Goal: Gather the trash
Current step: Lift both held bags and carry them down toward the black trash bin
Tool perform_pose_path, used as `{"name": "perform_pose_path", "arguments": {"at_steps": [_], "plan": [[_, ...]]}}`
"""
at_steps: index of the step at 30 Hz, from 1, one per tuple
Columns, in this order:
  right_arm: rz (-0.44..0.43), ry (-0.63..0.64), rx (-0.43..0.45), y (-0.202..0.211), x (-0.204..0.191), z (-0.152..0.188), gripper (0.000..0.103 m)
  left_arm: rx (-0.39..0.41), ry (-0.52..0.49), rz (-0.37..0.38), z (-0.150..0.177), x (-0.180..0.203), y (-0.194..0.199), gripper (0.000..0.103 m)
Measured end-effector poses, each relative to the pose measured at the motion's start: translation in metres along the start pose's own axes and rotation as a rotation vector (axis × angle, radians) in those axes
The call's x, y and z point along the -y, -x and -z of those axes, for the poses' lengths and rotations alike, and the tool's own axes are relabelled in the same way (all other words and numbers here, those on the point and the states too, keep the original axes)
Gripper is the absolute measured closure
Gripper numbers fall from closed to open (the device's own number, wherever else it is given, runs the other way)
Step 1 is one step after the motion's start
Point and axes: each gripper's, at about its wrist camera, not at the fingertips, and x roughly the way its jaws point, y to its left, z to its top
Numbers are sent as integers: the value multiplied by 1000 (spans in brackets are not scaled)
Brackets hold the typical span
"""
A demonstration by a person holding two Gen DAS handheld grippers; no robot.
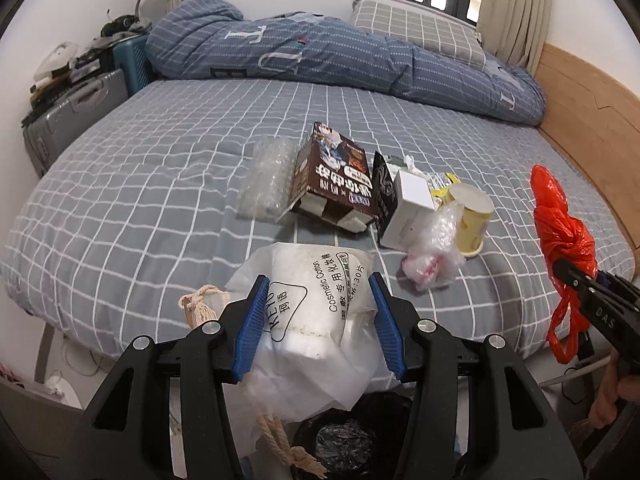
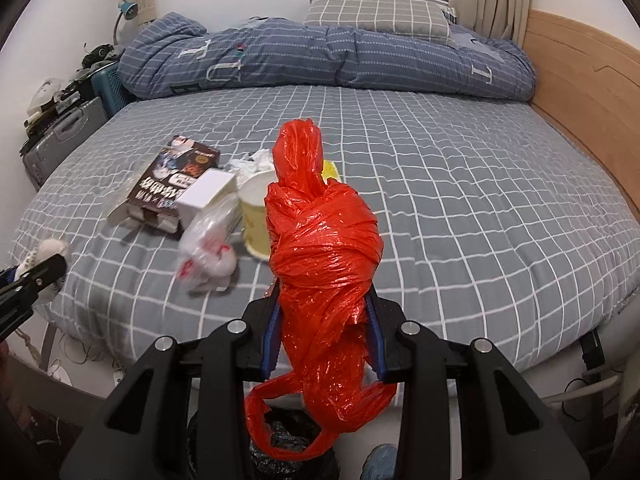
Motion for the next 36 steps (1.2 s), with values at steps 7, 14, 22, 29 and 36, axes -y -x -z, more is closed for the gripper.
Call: {"name": "perform_pose_path", "arguments": {"at_steps": [7, 14, 22, 29, 36], "plan": [[-29, 15, -6, 14, -16, 25, 69, -37, -11, 8, 30, 5, -3, 53], [-44, 30, -20, 28, -30, 51, 69, -69, -4, 2, 57, 2, 1, 53], [-64, 37, -47, 41, -41, 78, 69, -98, 12, -5, 84, -5, 13, 53], [-74, 39, -86, 44, -47, 100, 69, -122, 38, -3, 106, -9, 25, 53], [-78, 43, -125, 46, -53, 120, 69, -155, 39, -5, 126, -6, 29, 53]]}}
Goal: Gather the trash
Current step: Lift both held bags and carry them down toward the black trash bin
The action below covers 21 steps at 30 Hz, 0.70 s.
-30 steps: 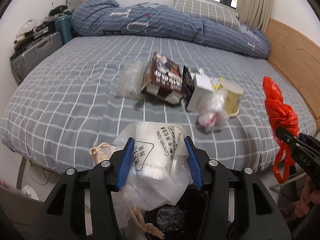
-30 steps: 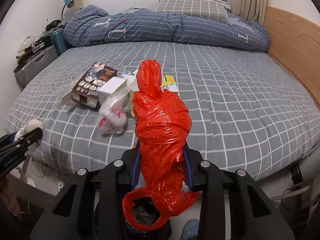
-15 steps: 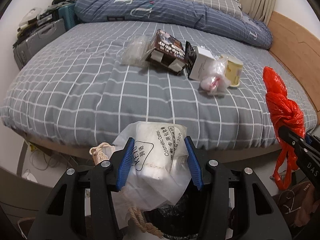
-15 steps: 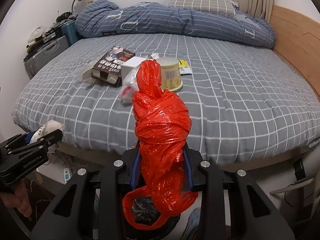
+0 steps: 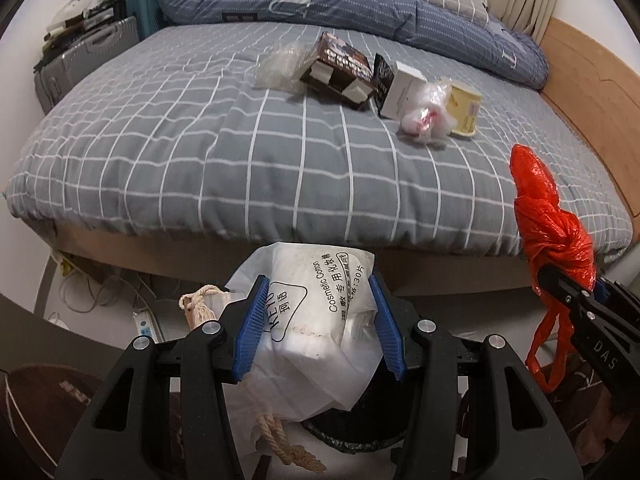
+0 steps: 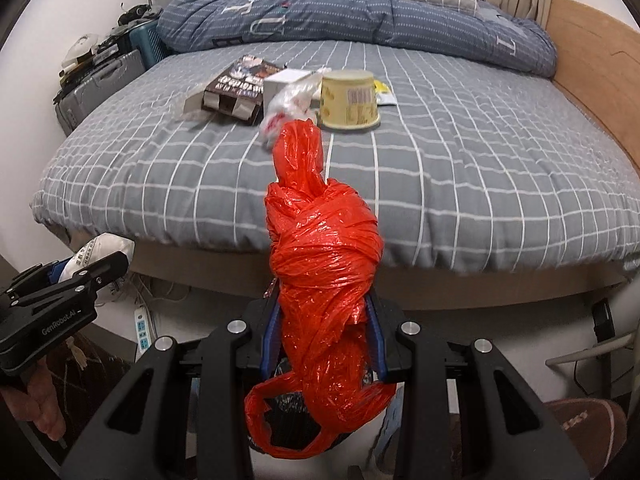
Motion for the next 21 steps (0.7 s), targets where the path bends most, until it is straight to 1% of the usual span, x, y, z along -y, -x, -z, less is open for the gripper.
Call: {"name": "perform_pose_path", "arguments": {"at_steps": [5, 9, 12, 21], "plan": [[-1, 7, -35, -7, -4, 15, 69, -22, 1, -4, 12, -2, -4, 53], [-5, 11, -63, -17, -6, 23, 69, -49, 1, -9, 20, -4, -15, 53], [-1, 24, -85, -29, -8, 30, 69, -56, -9, -20, 23, -6, -25, 53], [-2, 66, -188, -82, -16, 47, 69, -133, -16, -15, 33, -6, -71, 54]]}}
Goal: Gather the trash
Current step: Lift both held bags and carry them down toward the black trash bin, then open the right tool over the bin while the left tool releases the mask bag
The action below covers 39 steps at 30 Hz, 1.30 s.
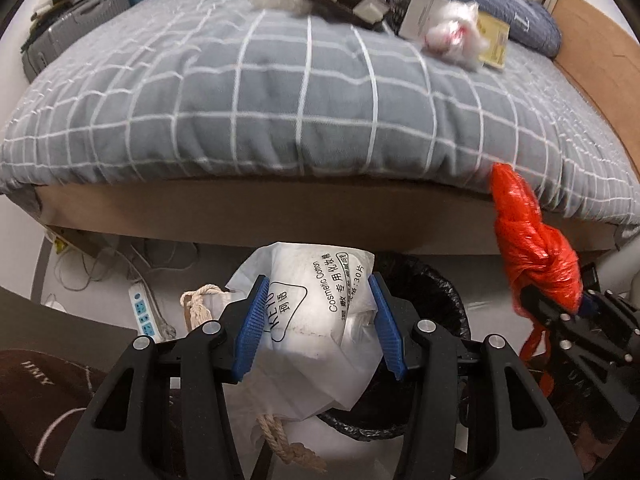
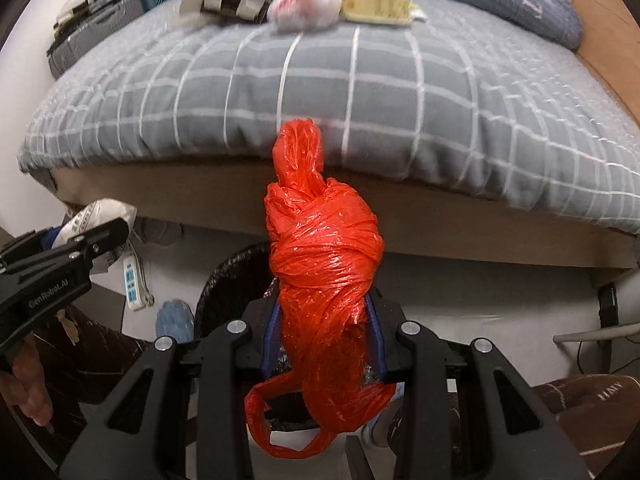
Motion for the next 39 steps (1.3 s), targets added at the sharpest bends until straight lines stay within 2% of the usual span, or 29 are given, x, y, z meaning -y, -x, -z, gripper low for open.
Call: {"name": "perform_pose_path", "arguments": {"at_steps": [9, 18, 27, 33, 38, 39], "plan": [[-34, 43, -87, -49, -15, -1, 69, -62, -11, -22, 1, -2, -41, 54], [-102, 39, -134, -71, -35, -3, 67, -96, 17, -54, 9, -32, -57, 54], [-83, 58, -104, -70, -41, -1, 40, -102, 18, -52, 11, -33, -61, 54], [-32, 36, -67, -53, -19, -7, 25, -103, -9, -18, 8, -12, -61, 54], [12, -30, -52, -44, 17, 0, 17, -97, -49, 8, 5, 16, -62, 54], [23, -43, -45, -42, 25, 1, 13, -99, -55, 12, 5, 22, -62, 54]]}}
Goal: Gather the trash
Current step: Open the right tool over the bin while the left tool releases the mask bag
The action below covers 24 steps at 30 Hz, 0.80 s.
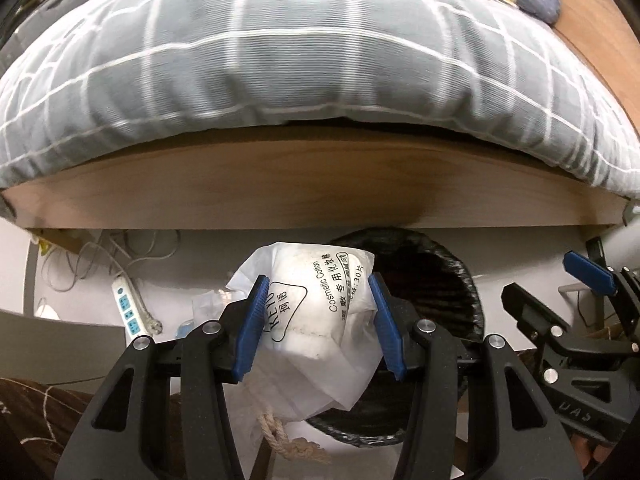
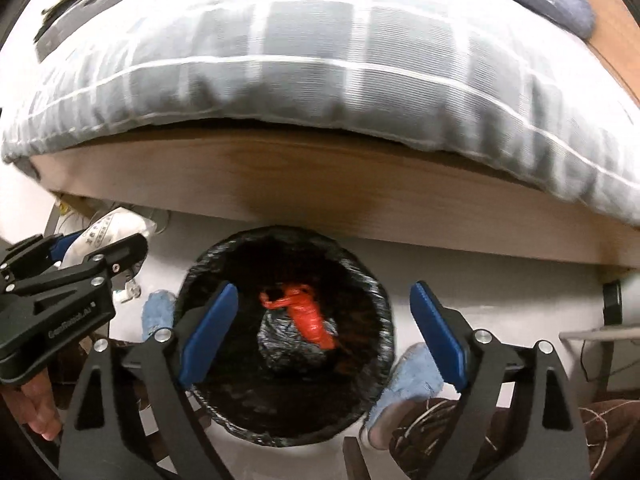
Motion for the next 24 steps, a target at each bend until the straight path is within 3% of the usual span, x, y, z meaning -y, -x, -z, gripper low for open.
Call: {"name": "perform_pose_path", "arguments": {"at_steps": [4, 14, 16, 20, 24], "plan": [[39, -60, 11, 6, 28, 2, 10, -6, -13, 11, -2, 24, 1, 54], [80, -136, 45, 17, 57, -1, 10, -4, -76, 26, -5, 58, -7, 52], [87, -134, 53, 20, 56, -1, 10, 4, -89, 11, -5, 61, -8, 49], [93, -125, 77, 25, 50, -6, 10, 34, -98, -41, -5, 59, -3, 28], [105, -102, 118, 34, 42, -13, 10, 58, -75, -49, -8, 47, 6, 16]]}}
